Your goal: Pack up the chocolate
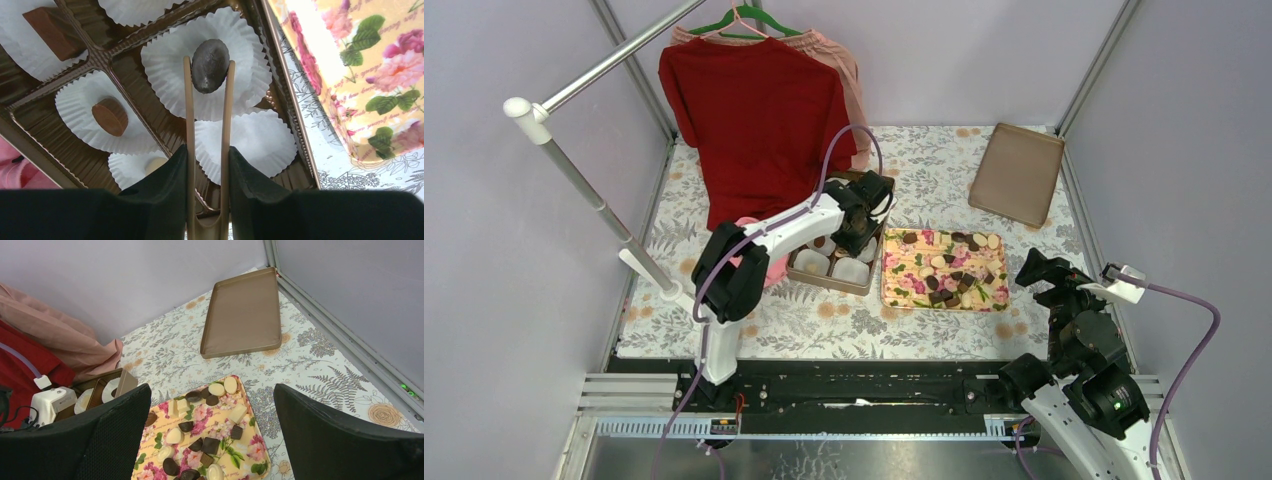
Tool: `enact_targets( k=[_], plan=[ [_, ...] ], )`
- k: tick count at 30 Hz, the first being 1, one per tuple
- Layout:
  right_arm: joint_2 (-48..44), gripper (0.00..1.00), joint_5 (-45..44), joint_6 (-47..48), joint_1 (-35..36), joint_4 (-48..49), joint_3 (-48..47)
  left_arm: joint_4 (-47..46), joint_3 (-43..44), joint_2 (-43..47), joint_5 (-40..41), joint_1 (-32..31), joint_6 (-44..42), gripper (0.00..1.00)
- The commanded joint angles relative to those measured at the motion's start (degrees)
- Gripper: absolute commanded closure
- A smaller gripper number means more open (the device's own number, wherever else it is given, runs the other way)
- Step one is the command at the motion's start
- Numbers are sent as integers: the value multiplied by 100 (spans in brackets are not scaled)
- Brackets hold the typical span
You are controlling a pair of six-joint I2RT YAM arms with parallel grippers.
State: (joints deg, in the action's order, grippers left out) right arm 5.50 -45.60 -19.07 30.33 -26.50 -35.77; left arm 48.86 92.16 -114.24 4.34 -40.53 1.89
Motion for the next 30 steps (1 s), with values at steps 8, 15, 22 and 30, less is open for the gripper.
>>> enact_targets(
  k=[8,15,22,30],
  plan=[
    [48,0,-134,57,17,141,-11,36,91,-125,66,46,151,60],
    [13,0,-118,39,19,116,-14,36,96,40,78,48,191,55],
    [-6,0,-118,35,17,110,-14,167,156,304,2,46,268,52],
    [-5,0,-121,39,20,128,-14,159,88,915,-405,-82,300,51]
  ],
)
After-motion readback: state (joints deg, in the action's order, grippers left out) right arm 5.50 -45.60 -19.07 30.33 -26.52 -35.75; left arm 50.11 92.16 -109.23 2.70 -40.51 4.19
